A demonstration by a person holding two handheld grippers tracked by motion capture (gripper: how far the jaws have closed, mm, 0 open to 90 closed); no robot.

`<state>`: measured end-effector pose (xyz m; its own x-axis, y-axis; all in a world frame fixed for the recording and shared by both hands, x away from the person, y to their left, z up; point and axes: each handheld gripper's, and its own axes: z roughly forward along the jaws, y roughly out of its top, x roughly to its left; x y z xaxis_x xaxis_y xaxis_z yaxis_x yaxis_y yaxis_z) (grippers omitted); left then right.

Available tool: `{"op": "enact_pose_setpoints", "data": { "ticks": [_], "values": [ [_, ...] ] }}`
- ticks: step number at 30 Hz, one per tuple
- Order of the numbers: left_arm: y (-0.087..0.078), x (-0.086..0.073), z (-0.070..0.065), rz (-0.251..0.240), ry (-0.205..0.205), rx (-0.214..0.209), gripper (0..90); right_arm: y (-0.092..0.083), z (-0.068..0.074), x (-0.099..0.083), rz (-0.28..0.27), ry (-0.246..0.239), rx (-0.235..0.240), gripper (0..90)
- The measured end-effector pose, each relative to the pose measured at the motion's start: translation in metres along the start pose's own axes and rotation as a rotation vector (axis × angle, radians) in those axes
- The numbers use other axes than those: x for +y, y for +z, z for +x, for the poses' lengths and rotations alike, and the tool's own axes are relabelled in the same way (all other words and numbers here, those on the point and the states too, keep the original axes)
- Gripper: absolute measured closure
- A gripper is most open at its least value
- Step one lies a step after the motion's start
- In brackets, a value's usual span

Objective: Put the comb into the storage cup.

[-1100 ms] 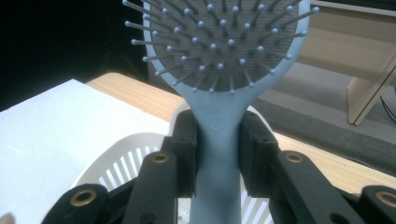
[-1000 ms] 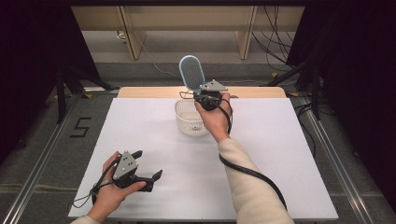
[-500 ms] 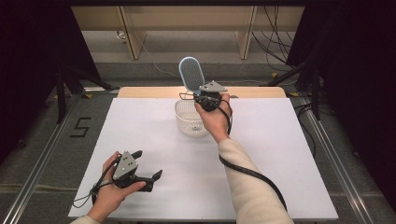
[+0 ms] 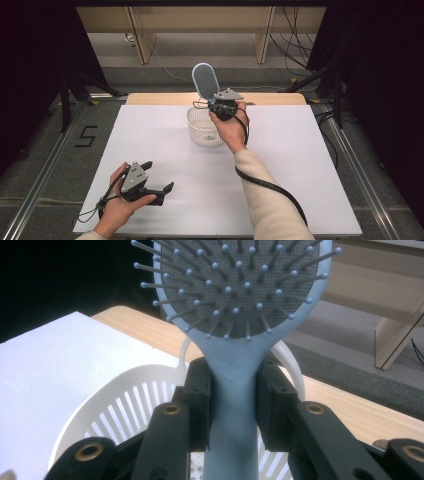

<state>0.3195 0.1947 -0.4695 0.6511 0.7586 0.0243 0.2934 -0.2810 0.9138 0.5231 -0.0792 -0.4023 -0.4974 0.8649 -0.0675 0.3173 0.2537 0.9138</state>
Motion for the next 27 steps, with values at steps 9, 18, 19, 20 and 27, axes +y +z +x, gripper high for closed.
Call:
{"op": "enact_pose_setpoints", "data": {
  "ticks": [9,18,19,20,27],
  "values": [
    [0.0002,-0.0001,-0.0001,-0.001,-0.001,0.0,0.8,0.0016,-0.0001,-0.0025,0.007,-0.01,0.007,70.6],
    [0.0001,0.0,-0.0003,0.001,-0.003,0.0,0.8,0.002,-0.0002,-0.0035,0.009,-0.018,0.012,70.6],
    [0.0001,-0.0001,-0.0003,0.001,-0.003,0.0,0.8,0.0022,0.0,-0.0036,0.009,-0.016,0.012,70.6],
    [0.0002,-0.0001,-0.0003,0.001,-0.003,0.0,0.8,0.0023,0.0,-0.0038,0.011,-0.019,0.013,70.6],
    [0.0001,-0.0001,-0.0002,0.001,-0.002,0.0,0.8,0.0038,0.0006,-0.0055,0.017,-0.026,0.019,70.6]
  ]
}}
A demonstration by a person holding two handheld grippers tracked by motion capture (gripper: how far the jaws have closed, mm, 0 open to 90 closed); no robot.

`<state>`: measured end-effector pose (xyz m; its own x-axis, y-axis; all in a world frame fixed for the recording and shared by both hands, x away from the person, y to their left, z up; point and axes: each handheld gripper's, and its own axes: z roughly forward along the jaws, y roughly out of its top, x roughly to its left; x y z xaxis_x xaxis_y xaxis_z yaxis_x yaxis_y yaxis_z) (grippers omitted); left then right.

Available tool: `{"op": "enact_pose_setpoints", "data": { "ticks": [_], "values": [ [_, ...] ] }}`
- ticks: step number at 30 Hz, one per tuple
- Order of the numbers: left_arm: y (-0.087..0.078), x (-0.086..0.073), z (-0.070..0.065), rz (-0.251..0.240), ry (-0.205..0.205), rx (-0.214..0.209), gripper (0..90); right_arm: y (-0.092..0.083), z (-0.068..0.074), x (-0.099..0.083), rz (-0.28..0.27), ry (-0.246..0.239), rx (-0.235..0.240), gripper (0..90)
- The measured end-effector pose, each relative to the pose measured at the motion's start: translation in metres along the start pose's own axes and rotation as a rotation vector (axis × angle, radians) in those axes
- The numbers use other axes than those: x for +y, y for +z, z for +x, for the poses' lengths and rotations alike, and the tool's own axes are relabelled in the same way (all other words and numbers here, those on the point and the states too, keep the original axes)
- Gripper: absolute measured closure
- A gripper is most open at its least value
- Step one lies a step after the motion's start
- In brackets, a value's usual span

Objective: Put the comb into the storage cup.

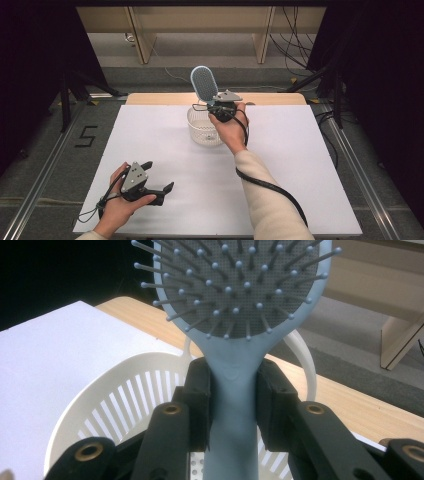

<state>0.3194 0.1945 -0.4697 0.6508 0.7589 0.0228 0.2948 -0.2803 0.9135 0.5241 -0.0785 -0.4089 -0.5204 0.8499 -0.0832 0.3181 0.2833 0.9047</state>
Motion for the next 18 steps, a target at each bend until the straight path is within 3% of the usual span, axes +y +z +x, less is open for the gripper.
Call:
{"op": "enact_pose_setpoints", "data": {
  "ticks": [18],
  "values": [
    [0.0,0.0,0.0002,0.0,0.0,0.0,0.8,0.0032,0.0009,-0.0044,0.022,-0.012,0.007,70.5]
  ]
}}
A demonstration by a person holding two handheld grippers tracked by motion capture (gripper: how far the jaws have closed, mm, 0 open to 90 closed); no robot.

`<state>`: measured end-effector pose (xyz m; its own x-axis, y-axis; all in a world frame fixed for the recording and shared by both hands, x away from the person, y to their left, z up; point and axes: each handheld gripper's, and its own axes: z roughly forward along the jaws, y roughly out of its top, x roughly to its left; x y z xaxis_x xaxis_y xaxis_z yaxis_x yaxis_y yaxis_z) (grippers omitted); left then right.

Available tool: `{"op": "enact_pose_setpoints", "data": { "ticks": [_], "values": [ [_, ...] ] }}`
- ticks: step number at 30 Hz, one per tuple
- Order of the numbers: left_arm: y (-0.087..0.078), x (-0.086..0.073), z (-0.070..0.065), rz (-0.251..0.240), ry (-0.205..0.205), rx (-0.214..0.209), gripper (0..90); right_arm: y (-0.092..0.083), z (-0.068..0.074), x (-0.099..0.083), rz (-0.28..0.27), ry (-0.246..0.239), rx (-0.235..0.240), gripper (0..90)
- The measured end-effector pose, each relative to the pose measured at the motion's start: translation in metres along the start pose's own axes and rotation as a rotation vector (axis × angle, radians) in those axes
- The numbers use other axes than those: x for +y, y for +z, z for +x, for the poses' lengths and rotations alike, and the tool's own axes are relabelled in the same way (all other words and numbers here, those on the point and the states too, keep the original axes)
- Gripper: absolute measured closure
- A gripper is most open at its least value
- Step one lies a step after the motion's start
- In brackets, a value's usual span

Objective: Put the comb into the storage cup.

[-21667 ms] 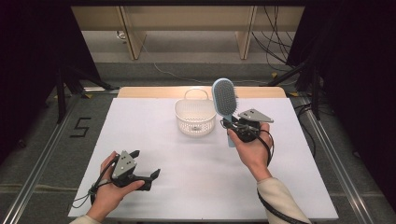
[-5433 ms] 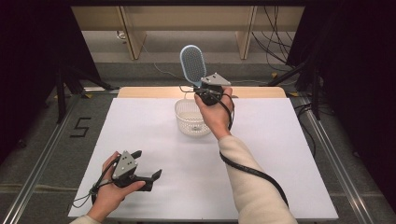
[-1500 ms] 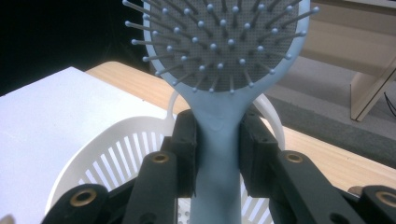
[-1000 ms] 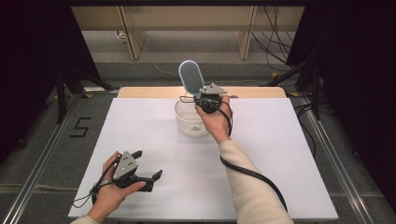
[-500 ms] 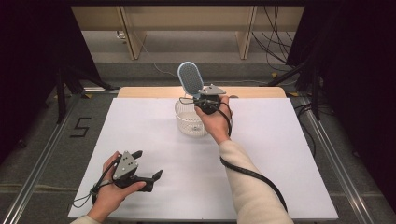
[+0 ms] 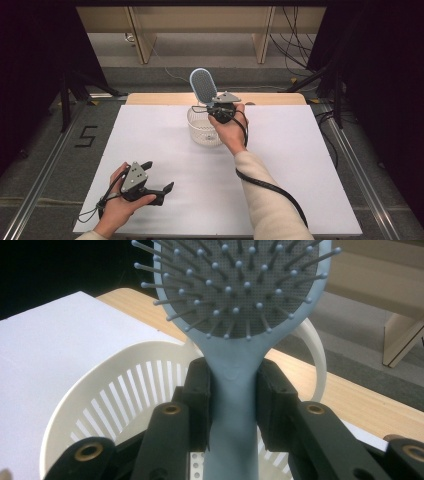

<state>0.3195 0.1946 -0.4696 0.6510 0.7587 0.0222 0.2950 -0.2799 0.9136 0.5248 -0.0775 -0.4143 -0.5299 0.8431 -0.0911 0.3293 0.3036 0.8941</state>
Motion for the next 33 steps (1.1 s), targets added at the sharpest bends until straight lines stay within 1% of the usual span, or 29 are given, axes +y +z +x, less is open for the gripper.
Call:
{"op": "enact_pose_setpoints", "data": {
  "ticks": [19,33],
  "values": [
    [0.0004,-0.0001,-0.0005,0.0,-0.001,0.0,0.8,0.0023,0.0003,-0.0032,0.019,-0.009,0.008,70.4],
    [0.0006,0.0,-0.0007,0.0,-0.001,-0.001,0.8,0.0016,-0.0004,-0.0028,0.032,-0.025,0.016,70.3]
  ]
}}
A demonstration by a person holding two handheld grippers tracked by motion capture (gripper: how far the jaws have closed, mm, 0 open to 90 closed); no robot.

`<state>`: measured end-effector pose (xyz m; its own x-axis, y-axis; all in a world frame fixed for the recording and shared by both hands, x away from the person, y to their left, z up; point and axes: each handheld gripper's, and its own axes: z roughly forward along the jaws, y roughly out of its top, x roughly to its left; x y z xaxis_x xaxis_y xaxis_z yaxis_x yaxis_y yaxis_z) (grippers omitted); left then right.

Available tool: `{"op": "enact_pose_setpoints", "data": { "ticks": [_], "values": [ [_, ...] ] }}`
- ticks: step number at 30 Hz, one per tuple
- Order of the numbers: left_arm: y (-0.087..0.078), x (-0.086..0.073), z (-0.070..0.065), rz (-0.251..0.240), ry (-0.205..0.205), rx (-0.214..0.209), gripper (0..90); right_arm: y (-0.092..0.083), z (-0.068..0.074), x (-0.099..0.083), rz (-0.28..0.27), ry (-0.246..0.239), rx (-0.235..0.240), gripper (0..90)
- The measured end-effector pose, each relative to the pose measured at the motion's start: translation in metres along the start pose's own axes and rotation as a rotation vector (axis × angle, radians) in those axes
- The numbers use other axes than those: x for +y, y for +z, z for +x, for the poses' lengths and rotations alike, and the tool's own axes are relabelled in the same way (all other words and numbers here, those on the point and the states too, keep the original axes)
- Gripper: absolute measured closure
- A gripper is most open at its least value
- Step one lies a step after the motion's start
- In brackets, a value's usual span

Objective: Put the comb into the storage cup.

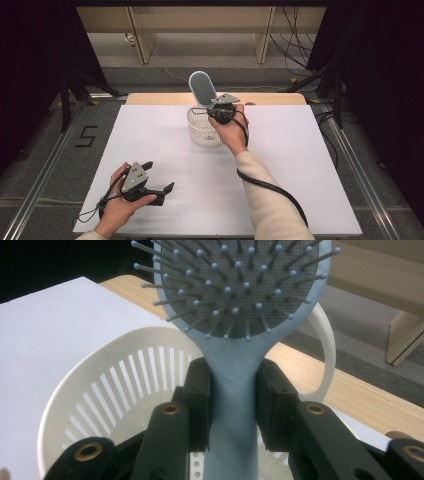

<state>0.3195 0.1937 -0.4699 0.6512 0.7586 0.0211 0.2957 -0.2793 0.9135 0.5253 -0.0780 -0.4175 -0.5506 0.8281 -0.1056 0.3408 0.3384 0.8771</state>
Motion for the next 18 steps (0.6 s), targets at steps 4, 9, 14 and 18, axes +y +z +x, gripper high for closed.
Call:
{"op": "enact_pose_setpoints", "data": {
  "ticks": [4,9,14,18],
  "values": [
    [0.0001,-0.0001,-0.0001,0.001,0.001,-0.001,0.8,0.0001,0.0009,-0.0006,0.003,-0.001,-0.001,70.3],
    [0.0001,-0.0001,0.0,0.001,0.001,-0.001,0.8,0.0002,0.0012,-0.0007,0.005,-0.002,0.0,70.3],
    [0.0002,-0.0001,0.0,0.003,0.002,-0.001,0.8,0.0003,0.0014,-0.002,0.004,-0.006,0.003,70.1],
    [0.0001,-0.0001,0.0,0.003,0.003,-0.001,0.8,0.0007,0.0017,-0.0029,0.01,-0.008,0.004,70.1]
  ]
}}
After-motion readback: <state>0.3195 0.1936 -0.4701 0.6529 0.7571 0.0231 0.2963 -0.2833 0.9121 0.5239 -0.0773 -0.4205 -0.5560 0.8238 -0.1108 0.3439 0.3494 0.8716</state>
